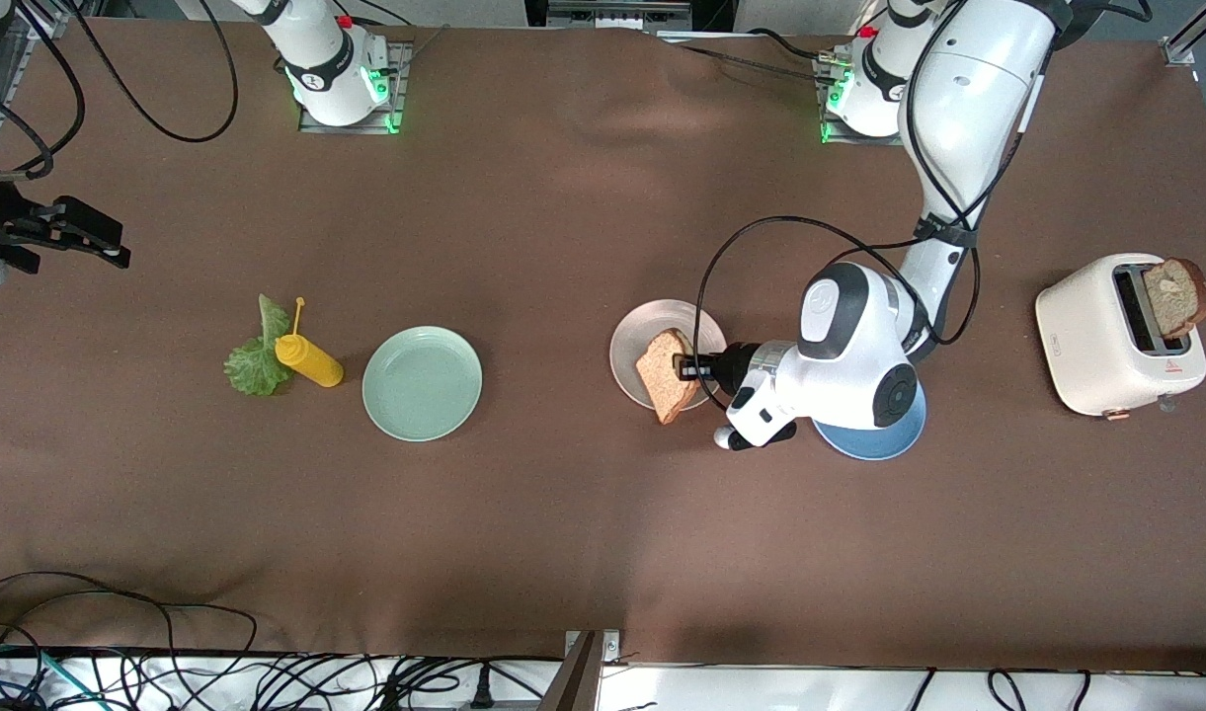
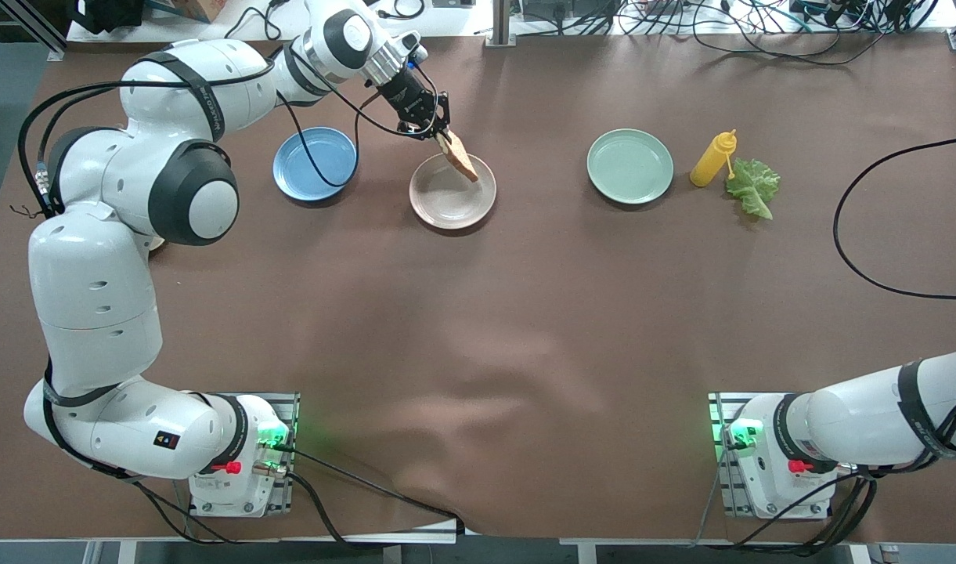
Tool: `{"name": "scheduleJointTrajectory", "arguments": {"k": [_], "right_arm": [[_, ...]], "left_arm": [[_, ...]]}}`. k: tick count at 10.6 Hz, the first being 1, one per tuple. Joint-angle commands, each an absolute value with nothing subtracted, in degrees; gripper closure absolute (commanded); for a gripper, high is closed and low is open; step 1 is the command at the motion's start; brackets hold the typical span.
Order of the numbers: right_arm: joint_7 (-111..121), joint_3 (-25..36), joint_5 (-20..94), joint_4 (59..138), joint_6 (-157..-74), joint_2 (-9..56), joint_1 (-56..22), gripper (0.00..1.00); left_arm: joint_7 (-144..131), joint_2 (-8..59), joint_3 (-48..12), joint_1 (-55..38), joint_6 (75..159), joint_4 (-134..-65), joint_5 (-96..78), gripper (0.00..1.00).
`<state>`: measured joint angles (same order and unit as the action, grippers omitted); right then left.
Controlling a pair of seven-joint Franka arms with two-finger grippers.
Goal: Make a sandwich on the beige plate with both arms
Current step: 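Carry the bread with the left gripper over the beige plate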
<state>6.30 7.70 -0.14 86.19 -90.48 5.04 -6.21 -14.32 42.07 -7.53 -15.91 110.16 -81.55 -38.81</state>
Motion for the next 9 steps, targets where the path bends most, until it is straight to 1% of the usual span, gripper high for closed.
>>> {"name": "scheduleJointTrajectory", "arguments": {"k": [1,7,8,9], "right_arm": [[6.06,7.65,-0.7,86.13,-90.53,4.92,-6.24,0.0],[6.15,7.65,-0.7,86.13,-90.53,5.01,-6.15,0.0],[6.07,7.65,-0.7,86.13,-90.61,5.1,-6.15,0.0],[6.15,7.65,-0.7,86.05,-90.79,5.18,-6.24,0.0]], "left_arm": [[-13.97,41.4,-6.77,-16.87,110.48,-83.32,-42.19,1.0],[-14.5,41.31,-6.77,-16.96,110.13,-86.83,-45.79,1.0],[-16.24,41.31,-6.77,-16.79,109.69,-87.1,-45.79,0.88],[-22.18,41.31,-6.68,-16.79,109.6,-86.84,-45.7,0.57]]}}
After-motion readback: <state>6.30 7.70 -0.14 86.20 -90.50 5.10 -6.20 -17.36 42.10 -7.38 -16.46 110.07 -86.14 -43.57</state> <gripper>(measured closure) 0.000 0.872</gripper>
